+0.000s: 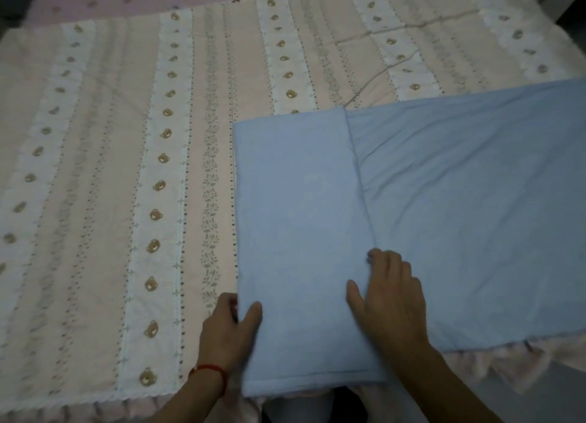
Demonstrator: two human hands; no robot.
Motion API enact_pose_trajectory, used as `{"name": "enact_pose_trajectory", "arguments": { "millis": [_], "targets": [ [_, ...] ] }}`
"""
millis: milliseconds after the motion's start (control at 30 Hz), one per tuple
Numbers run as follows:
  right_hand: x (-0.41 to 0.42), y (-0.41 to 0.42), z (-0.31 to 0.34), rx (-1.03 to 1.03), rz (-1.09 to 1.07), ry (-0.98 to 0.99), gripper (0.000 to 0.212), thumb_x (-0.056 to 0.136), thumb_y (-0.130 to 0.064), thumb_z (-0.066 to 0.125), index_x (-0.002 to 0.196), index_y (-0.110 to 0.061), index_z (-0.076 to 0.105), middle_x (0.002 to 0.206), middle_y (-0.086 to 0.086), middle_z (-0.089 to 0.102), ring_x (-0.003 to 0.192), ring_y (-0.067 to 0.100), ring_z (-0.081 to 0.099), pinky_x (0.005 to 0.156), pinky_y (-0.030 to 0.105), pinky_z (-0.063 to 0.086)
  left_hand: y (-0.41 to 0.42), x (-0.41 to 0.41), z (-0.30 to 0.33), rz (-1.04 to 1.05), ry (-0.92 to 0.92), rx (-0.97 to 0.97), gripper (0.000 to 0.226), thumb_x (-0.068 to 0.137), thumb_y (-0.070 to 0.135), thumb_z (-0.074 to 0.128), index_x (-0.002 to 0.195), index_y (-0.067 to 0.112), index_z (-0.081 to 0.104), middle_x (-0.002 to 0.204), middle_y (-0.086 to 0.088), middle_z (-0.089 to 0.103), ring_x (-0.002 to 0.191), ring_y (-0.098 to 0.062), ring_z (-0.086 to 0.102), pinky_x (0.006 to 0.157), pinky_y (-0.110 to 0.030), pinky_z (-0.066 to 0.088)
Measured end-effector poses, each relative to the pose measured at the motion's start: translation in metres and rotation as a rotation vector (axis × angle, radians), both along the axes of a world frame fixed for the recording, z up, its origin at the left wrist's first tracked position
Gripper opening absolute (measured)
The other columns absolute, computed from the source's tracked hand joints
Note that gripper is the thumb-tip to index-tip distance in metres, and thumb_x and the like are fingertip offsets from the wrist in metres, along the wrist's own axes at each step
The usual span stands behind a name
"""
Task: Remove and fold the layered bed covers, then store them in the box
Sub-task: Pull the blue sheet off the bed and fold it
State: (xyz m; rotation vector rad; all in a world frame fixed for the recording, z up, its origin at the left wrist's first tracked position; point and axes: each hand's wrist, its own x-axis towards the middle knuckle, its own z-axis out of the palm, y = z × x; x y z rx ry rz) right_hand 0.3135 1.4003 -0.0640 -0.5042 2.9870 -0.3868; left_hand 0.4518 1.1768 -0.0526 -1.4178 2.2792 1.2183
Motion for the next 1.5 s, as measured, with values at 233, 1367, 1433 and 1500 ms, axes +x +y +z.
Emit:
{"name": "enact_pose_trajectory", "arguments": {
  "millis": [233, 1367, 1433, 1500],
  "targets": [
    [-0.050, -0.028, -0.066, 0.099, 0.232, 0.039, 0.071, 0.101, -0.053, 0.037, 0.162, -0.025, 0.014, 0.170, 0.008, 0.003, 0.157, 0.035, 0.000, 0.122, 0.060, 0.015, -0.052, -0.090, -0.011, -0.035, 0.074, -0.001, 0.041, 0.089, 0.056, 0.064, 0.108, 0.019, 0.059, 0.100, 0.002, 0.068, 0.092, -0.022, 0.065, 0.079, -0.035, 0.050],
    [-0.182, 0.169, 0.055, -0.931, -0.004, -0.982, 0.029, 0.096, -0.033, 0.048, 0.114, -0.031, 0.070, 0.120, 0.000, 0.073, 0.103, 0.009, 0.069, 0.089, 0.028, 0.052, 0.210, -0.285, 0.164, -0.299, 0.439, -0.159, 0.015, 0.092, 0.020, 0.054, 0.083, 0.009, 0.058, 0.071, -0.005, 0.064, 0.064, -0.024, 0.061, 0.057, -0.039, 0.048],
    [-0.200, 0.203, 0.061, -1.057, -0.183, -1.080, 0.034, 0.103, -0.035, 0.043, 0.113, -0.021, 0.073, 0.108, 0.009, 0.075, 0.091, 0.021, 0.070, 0.077, 0.031, 0.055, 0.255, -0.310, 0.157, -0.360, 0.429, -0.155, 0.010, 0.096, 0.022, 0.053, 0.098, 0.013, 0.058, 0.077, -0.002, 0.063, 0.071, -0.021, 0.061, 0.063, -0.029, 0.041],
    [-0.213, 0.233, 0.058, -1.110, -0.347, -1.112, 0.048, 0.101, -0.051, 0.042, 0.116, -0.018, 0.073, 0.094, 0.007, 0.075, 0.084, 0.024, 0.067, 0.070, 0.034, 0.053, 0.291, -0.324, 0.141, -0.383, 0.363, -0.013, 0.047, 0.099, 0.032, 0.052, 0.142, 0.015, 0.045, 0.095, -0.007, 0.070, 0.083, -0.026, 0.069, 0.068, -0.029, 0.049]
  ]
}}
